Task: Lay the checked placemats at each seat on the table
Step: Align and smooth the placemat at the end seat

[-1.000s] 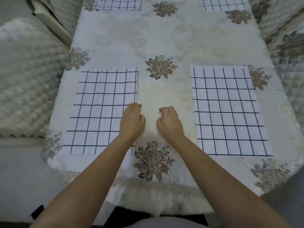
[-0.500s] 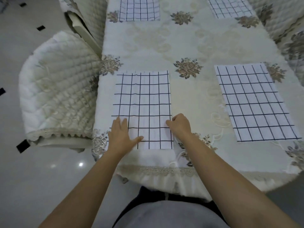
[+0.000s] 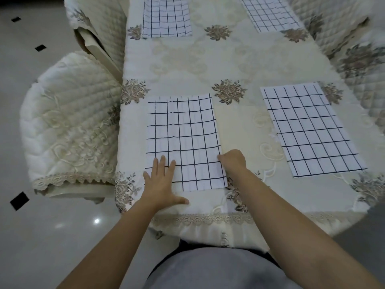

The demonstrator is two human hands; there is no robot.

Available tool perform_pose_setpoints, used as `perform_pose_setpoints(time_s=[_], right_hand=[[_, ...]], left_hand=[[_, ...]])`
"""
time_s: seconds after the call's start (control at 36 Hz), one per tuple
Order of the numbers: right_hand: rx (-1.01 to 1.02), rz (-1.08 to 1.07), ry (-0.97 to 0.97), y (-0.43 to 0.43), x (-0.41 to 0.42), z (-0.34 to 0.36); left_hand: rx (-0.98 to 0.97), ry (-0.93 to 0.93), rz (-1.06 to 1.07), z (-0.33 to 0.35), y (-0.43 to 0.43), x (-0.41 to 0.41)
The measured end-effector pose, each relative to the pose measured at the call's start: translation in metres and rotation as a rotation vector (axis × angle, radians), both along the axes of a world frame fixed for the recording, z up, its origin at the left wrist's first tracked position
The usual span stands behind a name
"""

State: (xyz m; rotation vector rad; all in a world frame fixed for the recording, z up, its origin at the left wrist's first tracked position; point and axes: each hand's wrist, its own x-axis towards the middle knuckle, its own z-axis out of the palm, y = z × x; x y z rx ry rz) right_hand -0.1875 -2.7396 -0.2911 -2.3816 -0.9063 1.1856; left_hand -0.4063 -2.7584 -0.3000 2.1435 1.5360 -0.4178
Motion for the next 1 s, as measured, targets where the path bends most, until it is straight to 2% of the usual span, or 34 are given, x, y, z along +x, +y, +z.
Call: perform_pose_setpoints(time_s=[0.5, 1.0], right_hand=[[-0.036, 0.052, -0.051, -0.001, 0.023, 0.002], [-0.017, 0.07, -0.065, -0.001, 0.021, 0.0]], left_hand=[[0.039, -0.054, 0.031, -0.006, 0.008, 0.012], [0.044, -0.019, 0.039, -0.005, 0.01, 0.006]])
